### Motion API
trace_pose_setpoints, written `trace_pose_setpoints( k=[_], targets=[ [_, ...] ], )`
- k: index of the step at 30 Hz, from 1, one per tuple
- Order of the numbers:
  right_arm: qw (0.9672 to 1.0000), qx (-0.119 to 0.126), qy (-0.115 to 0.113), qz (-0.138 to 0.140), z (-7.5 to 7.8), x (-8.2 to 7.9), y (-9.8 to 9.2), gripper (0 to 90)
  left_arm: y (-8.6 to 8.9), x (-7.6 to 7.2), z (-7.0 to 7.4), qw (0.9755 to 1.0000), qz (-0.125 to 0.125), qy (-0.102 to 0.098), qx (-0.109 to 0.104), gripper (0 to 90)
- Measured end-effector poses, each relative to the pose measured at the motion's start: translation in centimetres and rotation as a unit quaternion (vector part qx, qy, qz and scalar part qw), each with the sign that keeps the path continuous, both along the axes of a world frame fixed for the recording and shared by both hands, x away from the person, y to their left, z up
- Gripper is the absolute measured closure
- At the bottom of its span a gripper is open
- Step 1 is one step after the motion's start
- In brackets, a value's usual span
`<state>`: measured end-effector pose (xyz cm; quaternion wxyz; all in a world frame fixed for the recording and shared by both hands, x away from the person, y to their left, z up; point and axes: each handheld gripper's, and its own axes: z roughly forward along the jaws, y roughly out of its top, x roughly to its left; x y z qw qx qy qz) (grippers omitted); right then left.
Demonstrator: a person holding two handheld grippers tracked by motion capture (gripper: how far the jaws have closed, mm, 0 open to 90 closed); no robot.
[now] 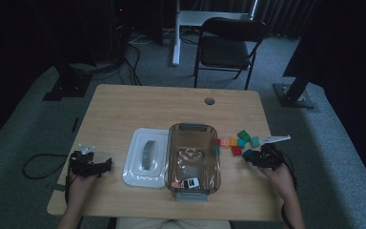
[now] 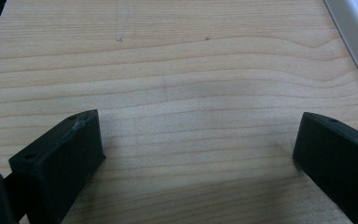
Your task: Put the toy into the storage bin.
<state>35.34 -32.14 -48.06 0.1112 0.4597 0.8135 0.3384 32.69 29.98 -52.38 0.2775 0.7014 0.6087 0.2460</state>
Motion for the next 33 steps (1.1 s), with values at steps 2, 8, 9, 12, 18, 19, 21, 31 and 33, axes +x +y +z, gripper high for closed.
trace_pose_setpoints(
  k=[2, 8, 9, 12, 18, 19, 21, 31, 33],
  targets=[
    [0.9999, 0.006, -0.006, 0.008, 0.8, -0.5, 0.0, 58.7, 0.0, 0.0, 0.0, 1.0, 0.0, 0.0, 0.0, 1.9],
    [0.9986, 0.019, -0.026, 0.042, 3.4, -1.7, 0.5, 58.7, 0.0, 0.0, 0.0, 1.0, 0.0, 0.0, 0.0, 2.0],
    [0.9979, 0.021, -0.033, 0.051, 4.0, -2.0, 0.7, 58.7, 0.0, 0.0, 0.0, 1.0, 0.0, 0.0, 0.0, 2.0],
    [0.996, 0.025, -0.046, 0.073, 5.5, -2.7, 1.3, 58.7, 0.0, 0.0, 0.0, 1.0, 0.0, 0.0, 0.0, 2.0],
    [0.9889, 0.039, -0.073, 0.123, 8.5, -4.1, 3.1, 58.7, 0.0, 0.0, 0.0, 1.0, 0.0, 0.0, 0.0, 1.9],
    [0.9878, 0.04, -0.078, 0.129, 9.0, -4.2, 3.3, 58.7, 0.0, 0.0, 0.0, 1.0, 0.0, 0.0, 0.0, 1.9],
    [0.9844, 0.045, -0.085, 0.147, 9.8, -4.5, 4.1, 58.7, 0.0, 0.0, 0.0, 1.0, 0.0, 0.0, 0.0, 1.9],
    [0.9698, 0.044, -0.1, 0.218, 12.2, -5.0, 7.5, 58.7, 0.0, 0.0, 0.0, 1.0, 0.0, 0.0, 0.0, 1.9],
    [0.9667, 0.038, -0.097, 0.234, 12.4, -5.0, 8.4, 58.6, 0.0, 0.0, 0.0, 1.0, 0.0, 0.0, 0.0, 1.9]
  ],
)
